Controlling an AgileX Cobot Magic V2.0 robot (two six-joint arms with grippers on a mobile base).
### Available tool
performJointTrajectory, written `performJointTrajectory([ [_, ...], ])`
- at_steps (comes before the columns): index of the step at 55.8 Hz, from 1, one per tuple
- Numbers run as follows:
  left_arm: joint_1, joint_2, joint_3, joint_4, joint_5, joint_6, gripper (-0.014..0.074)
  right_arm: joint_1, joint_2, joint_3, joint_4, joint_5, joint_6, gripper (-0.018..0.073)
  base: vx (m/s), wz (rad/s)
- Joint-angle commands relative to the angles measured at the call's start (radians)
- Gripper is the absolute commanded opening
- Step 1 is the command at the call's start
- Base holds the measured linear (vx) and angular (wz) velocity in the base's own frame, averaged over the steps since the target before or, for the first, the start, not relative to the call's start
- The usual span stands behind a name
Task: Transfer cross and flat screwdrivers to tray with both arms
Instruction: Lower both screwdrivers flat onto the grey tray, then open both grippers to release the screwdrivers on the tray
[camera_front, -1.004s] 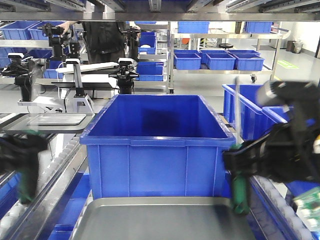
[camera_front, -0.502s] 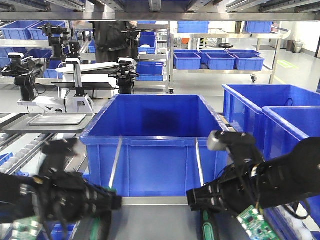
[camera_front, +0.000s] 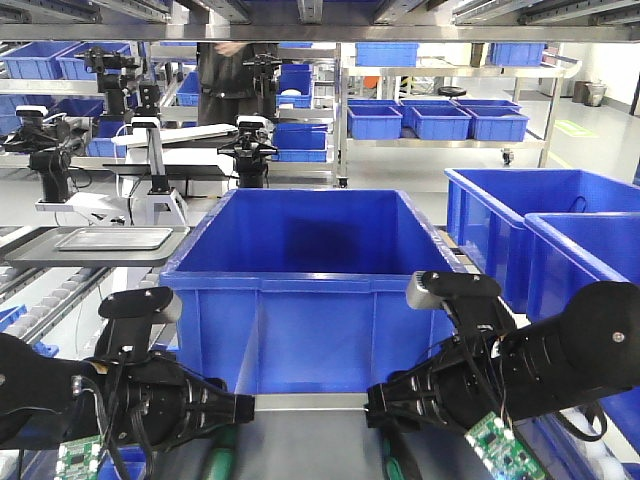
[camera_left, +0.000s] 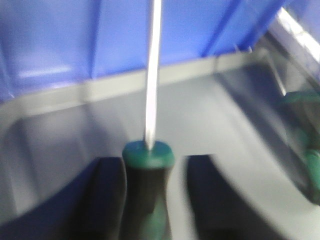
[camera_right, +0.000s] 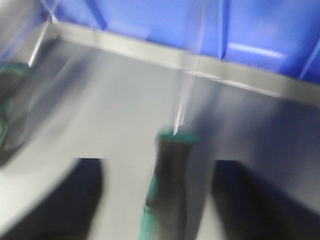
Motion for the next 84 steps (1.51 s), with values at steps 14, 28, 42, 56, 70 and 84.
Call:
performJointTrajectory([
  [14,-0.005,-0.131,-0.029,-0.026,-0.090,-0.001,0.0567,-0.003,-0.055,-0.031,0.020,-0.076,-0.013,0.0580,0.00,0.00],
  [28,-0.005,-0.136,-0.029,-0.026,-0.090,-0.001,0.0567,-0.003,-0.055,-0.031,0.020,-0.074,-0.013,0.0523,0.00,0.00],
  [42,-0.005,-0.140,-0.023,-0.008,-0.095,-0.001,0.0567,-0.003,-0.055,-0.031,0.020,-0.074,-0.013,0.0470,0.00,0.00],
  [56,0.003,-0.472,0.276,0.326,-0.340,-0.114,0.0408,-0.003,-0.055,-0.031,0.020,-0.074,-0.013,0.0435,0.00,0.01],
  [70,0.190,-1.028,0.665,0.527,-0.436,-0.117,0.0062,-0.003,-0.055,-0.031,0.020,-0.073,-0.013,0.0406,0.00,0.00],
  [84,0.379,-1.524,0.961,0.530,-0.435,-0.197,-0.0007,-0.003,-0.055,-0.031,0.020,-0.070,-0.013,0.0384,0.00,0.00],
])
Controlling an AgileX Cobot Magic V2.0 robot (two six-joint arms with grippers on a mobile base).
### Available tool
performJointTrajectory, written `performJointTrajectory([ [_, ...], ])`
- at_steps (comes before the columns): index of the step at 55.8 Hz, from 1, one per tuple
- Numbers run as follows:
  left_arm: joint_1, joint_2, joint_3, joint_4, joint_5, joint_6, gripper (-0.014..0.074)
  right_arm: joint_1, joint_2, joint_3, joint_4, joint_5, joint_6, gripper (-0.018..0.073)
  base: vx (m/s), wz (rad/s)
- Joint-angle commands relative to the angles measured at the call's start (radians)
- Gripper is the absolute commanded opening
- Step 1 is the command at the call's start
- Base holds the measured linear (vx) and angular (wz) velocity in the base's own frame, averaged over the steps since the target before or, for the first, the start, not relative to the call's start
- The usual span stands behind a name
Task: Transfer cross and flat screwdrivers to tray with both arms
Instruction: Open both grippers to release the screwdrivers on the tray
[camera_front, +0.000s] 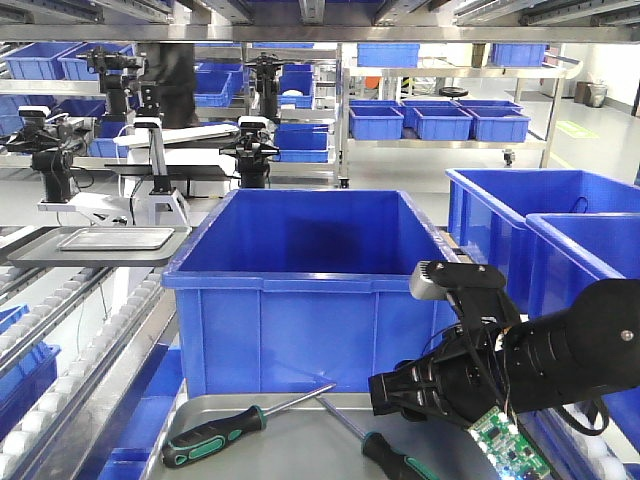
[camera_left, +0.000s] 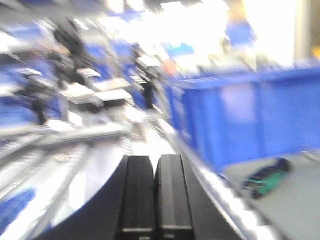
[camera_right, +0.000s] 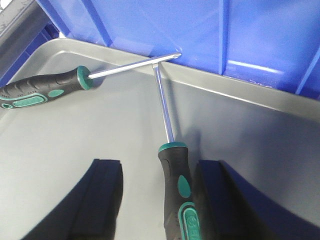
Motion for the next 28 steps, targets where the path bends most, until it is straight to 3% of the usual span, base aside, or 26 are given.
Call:
performJointTrajectory([
  [1,0.055,-0.085,0.056,0.002,-0.083,-0.077,-0.0007,-0.003,-0.040,-0.031,0.016,-0.053,-0.013,0.0383,0.00,0.00],
  [9,0.099,-0.039,0.113,0.040,-0.016,-0.213,-0.0006,-0.003,-0.037,-0.031,0.019,-0.046,-0.013,0.0374,0.00,0.01],
  [18,0.089,-0.079,0.113,0.149,0.091,-0.216,-0.0006,-0.003,-0.037,-0.031,0.019,-0.034,-0.013,0.0365,0.00,0.00],
  [28,0.048,-0.076,0.113,0.143,0.100,-0.217,-0.0006,-0.003,-0.037,-0.031,0.019,-0.023,-0.013,0.0365,0.00,0.00],
])
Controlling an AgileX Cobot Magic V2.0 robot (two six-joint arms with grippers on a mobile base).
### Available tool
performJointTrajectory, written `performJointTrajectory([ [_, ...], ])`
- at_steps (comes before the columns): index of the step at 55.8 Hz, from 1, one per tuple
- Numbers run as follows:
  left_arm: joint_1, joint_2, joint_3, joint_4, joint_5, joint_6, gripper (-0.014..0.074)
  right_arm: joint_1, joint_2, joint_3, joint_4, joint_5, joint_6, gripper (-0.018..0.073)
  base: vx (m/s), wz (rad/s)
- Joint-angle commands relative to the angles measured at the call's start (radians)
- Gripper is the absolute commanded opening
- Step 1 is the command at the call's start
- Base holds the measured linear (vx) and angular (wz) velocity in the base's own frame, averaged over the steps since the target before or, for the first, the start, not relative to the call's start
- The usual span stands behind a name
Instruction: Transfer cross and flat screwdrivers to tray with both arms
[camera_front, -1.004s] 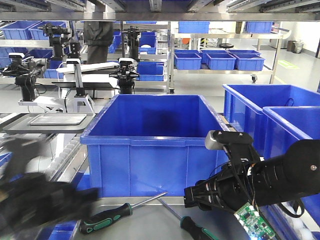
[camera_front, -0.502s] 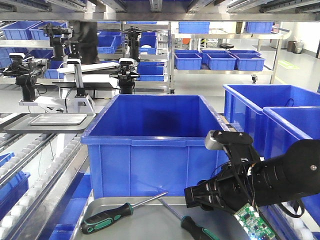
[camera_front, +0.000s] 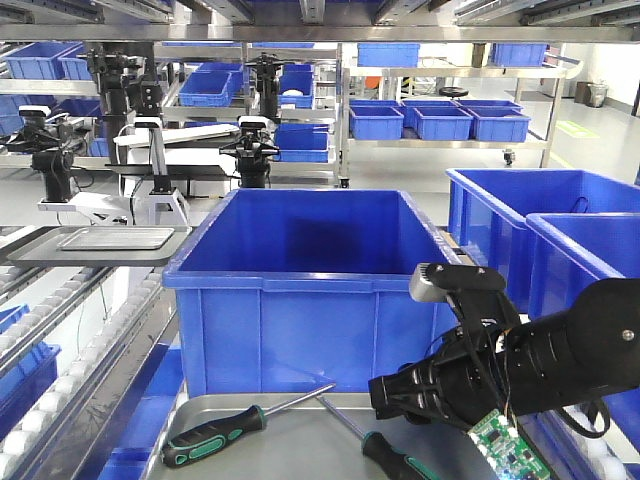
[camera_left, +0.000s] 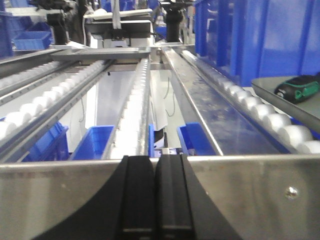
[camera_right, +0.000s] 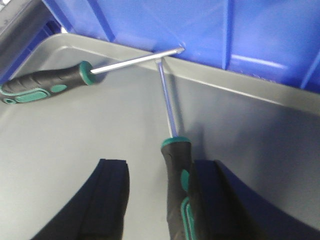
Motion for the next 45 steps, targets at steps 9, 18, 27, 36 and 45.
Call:
performJointTrajectory([
  [9,-0.066,-0.013,-0.027,0.002,-0.072,-0.011,-0.0006,-0.003,-0.035,-0.031,0.015,-0.044,-0.013,0.0365,0.00,0.00],
  [18,-0.066,-0.013,-0.027,0.002,-0.072,-0.011,-0.0006,-0.003,-0.035,-0.031,0.015,-0.044,-0.013,0.0365,0.00,0.00],
  [27,-0.066,-0.013,-0.027,0.002,-0.072,-0.011,-0.0006,-0.003,-0.035,-0.031,0.015,-0.044,-0.013,0.0365,0.00,0.00],
  [36,-0.066,-0.013,-0.027,0.002,-0.072,-0.011,-0.0006,-0.003,-0.035,-0.031,0.015,-0.044,-0.013,0.0365,0.00,0.00],
  [45,-0.066,-0.013,-0.027,0.002,-0.072,-0.011,-0.0006,-0.003,-0.072,-0.031,-0.029,-0.048,-0.021,0.0362,0.00,0.00],
])
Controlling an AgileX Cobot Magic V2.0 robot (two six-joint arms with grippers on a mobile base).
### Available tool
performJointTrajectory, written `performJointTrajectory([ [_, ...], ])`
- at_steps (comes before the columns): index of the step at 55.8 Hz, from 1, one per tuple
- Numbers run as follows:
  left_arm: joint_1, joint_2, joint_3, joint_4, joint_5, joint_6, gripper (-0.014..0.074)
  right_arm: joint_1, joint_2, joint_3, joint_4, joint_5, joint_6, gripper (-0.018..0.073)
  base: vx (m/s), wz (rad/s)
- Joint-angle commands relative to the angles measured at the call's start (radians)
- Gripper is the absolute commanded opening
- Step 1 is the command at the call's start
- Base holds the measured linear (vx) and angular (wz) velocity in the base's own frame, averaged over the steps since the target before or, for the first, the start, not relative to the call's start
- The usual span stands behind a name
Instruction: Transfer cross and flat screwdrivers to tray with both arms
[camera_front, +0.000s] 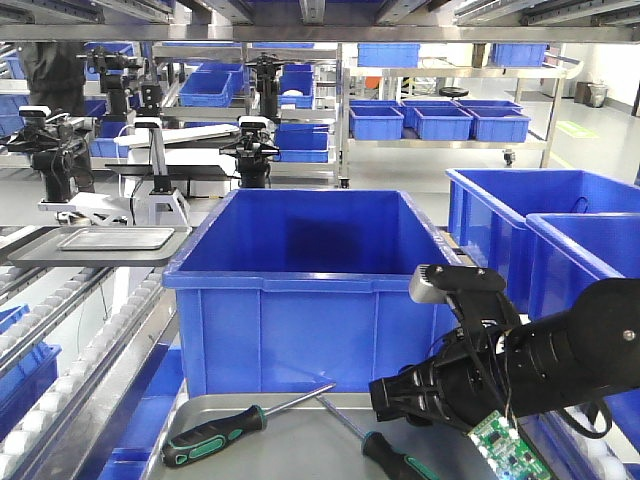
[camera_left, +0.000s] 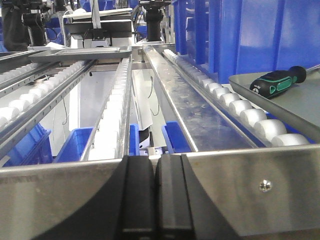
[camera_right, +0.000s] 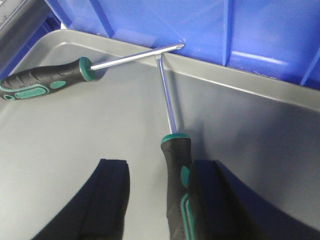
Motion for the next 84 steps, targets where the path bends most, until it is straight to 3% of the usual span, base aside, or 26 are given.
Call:
performJointTrajectory([
  [1,-0.007,-0.013,-0.027,-0.006,-0.074,-0.010,-0.0006,-0.003,-0.079,-0.030,-0.019,-0.048,-0.017,0.0361,0.00,0.00],
  [10,-0.007,-0.013,-0.027,-0.006,-0.074,-0.010,-0.0006,-0.003,-0.232,0.033,-0.068,-0.059,-0.014,0.0314,0.00,0.00],
  [23,-0.007,-0.013,-0.027,-0.006,-0.074,-0.010,-0.0006,-0.003,-0.667,0.469,-0.249,-0.476,0.156,0.0074,0.00,0.00],
  [27,-0.007,-0.013,-0.027,-0.006,-0.074,-0.010,-0.0006,-0.021,-0.796,0.621,-0.292,-0.593,0.161,-0.0013,0.00,0.00],
  [32,-0.007,-0.013,-0.027,-0.006,-0.074,-0.010,-0.0006,-0.093,-0.943,0.792,-0.297,-0.670,0.160,-0.0013,0.00,0.00],
  [37,-0.007,-0.013,-0.027,-0.006,-0.074,-0.010,-0.0006,-0.192,-1.094,0.917,-0.299,-0.675,0.160,-0.0012,0.00,0.00],
  [42,-0.007,-0.013,-0.027,-0.006,-0.074,-0.010,-0.0006,-0.271,-1.216,1.016,-0.375,-0.675,0.161,-0.0012,0.00,0.00],
  [48,-0.007,-0.013,-0.027,-0.006,-0.074,-0.010,-0.0006,-0.318,-1.355,1.107,-0.489,-0.687,0.164,-0.0011,0.00,0.00],
  [52,-0.007,-0.013,-0.027,-0.006,-0.074,-0.010,-0.0006,-0.342,-1.443,1.177,-0.499,-0.712,0.201,-0.0011,0.00,0.00],
  [60,-0.007,-0.013,-0.027,-0.006,-0.074,-0.010,-0.0006,-0.364,-1.485,1.213,-0.497,-0.650,0.306,-0.0011,0.00,0.00],
  [84,-0.007,-0.012,-0.027,-0.006,-0.074,-0.010,-0.0006,-0.361,-1.466,1.213,-0.497,-0.635,0.306,-0.0011,0.00,0.00],
])
